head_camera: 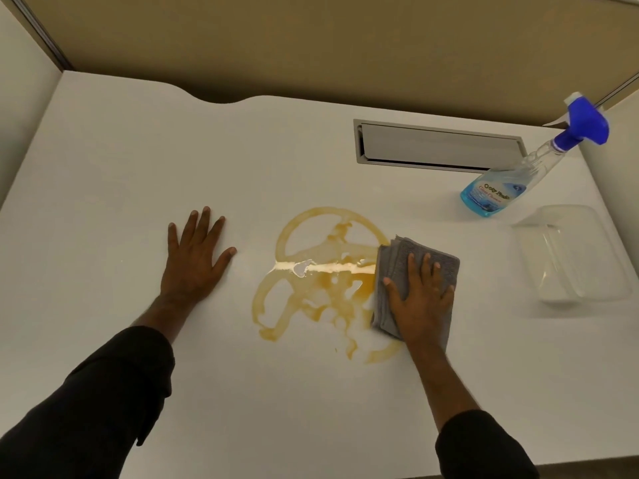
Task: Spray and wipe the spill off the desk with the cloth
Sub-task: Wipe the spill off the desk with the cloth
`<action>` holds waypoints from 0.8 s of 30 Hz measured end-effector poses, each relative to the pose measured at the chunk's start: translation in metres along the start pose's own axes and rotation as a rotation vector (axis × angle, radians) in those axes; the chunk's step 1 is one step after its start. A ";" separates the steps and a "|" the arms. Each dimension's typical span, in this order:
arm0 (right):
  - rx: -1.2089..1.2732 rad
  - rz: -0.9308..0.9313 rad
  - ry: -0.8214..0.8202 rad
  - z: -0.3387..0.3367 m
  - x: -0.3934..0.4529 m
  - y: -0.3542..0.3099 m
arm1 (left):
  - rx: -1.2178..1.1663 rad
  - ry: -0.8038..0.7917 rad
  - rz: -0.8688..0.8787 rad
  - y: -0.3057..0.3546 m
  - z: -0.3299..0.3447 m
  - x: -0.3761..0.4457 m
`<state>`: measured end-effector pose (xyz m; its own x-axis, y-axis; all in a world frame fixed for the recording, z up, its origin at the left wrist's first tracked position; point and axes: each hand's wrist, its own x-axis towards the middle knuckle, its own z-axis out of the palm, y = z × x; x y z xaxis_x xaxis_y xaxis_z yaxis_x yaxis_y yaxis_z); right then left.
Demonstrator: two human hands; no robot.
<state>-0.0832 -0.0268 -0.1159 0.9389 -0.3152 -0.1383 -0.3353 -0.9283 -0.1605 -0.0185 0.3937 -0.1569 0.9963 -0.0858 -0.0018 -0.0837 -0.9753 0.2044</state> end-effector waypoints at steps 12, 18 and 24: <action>-0.173 -0.255 -0.050 0.019 -0.081 0.008 | 0.017 0.028 0.002 0.001 0.001 0.001; -0.192 -0.023 -0.066 -0.018 -0.016 0.045 | 0.011 0.047 -0.003 0.000 0.004 0.002; -0.228 -0.112 -0.046 -0.002 0.060 -0.043 | 0.025 0.039 -0.006 -0.002 0.005 0.002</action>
<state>-0.0125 -0.0061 -0.1150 0.9629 -0.2034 -0.1771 -0.1983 -0.9790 0.0461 -0.0166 0.3940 -0.1626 0.9968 -0.0719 0.0355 -0.0772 -0.9806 0.1800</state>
